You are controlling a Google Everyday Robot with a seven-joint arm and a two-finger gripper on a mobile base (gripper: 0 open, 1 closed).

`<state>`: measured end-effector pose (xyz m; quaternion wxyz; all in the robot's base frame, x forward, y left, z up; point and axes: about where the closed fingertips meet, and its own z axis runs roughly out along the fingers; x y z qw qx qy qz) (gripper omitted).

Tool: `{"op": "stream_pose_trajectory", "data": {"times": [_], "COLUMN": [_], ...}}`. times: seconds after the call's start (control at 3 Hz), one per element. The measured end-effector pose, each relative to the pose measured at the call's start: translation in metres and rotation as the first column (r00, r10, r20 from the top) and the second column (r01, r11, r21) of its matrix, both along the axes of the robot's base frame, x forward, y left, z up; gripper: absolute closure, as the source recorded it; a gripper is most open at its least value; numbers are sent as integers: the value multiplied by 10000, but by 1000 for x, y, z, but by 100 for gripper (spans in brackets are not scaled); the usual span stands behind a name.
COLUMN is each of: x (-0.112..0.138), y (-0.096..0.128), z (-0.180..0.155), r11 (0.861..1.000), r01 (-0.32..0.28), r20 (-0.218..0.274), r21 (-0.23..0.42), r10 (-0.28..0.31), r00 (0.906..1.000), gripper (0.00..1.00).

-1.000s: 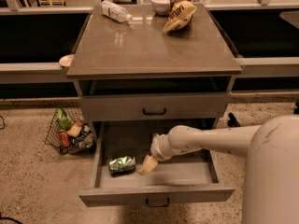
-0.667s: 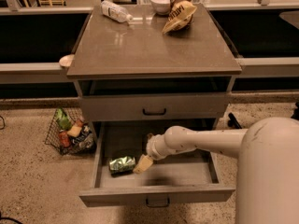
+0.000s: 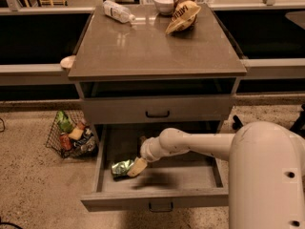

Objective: Pick green can from middle drawer and place on counter

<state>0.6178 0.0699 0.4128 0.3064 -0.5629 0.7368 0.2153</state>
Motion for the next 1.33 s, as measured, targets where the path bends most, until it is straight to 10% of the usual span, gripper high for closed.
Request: {"op": "stream_pose_trajectory", "data": {"times": [1.0,1.33], "x": [-12,-14], "y": [29,30], "z": [-34,-40], "r11": [9947,9944], "r01": [-483,-498], "r20": [-503,-608], "r21": [-912,-930], "r10": [438,442], "r00": [9978,9972], "gripper": [0,16]}}
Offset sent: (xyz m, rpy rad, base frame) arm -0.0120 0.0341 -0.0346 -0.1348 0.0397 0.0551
